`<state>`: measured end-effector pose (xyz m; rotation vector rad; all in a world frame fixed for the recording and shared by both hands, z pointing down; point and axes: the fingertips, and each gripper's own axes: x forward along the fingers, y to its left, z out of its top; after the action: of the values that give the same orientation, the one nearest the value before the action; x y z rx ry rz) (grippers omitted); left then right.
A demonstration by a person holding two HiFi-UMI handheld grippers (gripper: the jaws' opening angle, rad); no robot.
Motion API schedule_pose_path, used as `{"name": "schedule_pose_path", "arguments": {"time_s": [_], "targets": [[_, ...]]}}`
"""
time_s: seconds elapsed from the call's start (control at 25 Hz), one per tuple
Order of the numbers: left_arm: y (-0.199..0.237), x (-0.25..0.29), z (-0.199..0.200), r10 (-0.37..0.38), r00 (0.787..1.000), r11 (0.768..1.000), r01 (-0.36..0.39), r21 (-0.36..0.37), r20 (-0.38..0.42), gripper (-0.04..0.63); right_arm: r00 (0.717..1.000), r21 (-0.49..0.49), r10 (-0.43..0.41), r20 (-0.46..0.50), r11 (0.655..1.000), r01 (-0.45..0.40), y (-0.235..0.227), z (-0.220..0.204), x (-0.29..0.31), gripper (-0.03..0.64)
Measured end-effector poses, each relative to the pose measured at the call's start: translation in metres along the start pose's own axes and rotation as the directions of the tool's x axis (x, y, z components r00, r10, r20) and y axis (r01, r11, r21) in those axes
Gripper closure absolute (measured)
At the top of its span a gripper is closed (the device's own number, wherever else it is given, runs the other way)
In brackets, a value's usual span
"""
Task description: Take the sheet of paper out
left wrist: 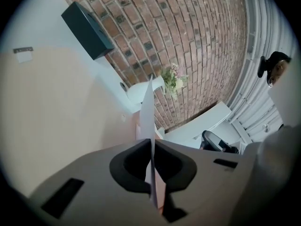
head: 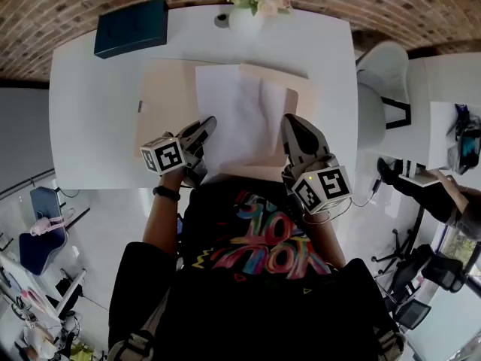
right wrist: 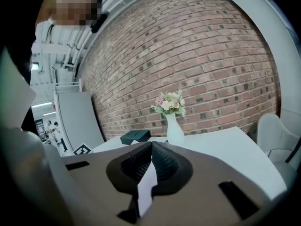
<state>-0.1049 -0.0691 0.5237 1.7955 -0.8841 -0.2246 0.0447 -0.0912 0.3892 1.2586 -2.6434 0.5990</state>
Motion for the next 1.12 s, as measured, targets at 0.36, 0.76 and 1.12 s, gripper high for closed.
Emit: {"name": "schedule_pose_path", "arguments": {"time_s": [0.36,0.76,1.12], "targets": [[0.002,-0.036,0.014,0.048,0.993,0.999,-0.049,0.010,0.110,0.572,0.997,-0.016,0.080,0.001,0.997,-0.080,0.013,0.005,0.010,0.597],[-0.009,-0.070,0.031,0.094,0.974,0.992,-0.110,0.068,0.204,0.572,0.991,-0.030,0.133,-0.002,0.991,-0.133,0.025,0.013,0.019,0.597],[-0.048,-0.075,0.049,0.087,0.963,0.954,-0.155,0.258,0.256,0.572,0.989,-0.043,0.147,0.022,0.988,-0.146,0.032,0.025,0.021,0.597]]}}
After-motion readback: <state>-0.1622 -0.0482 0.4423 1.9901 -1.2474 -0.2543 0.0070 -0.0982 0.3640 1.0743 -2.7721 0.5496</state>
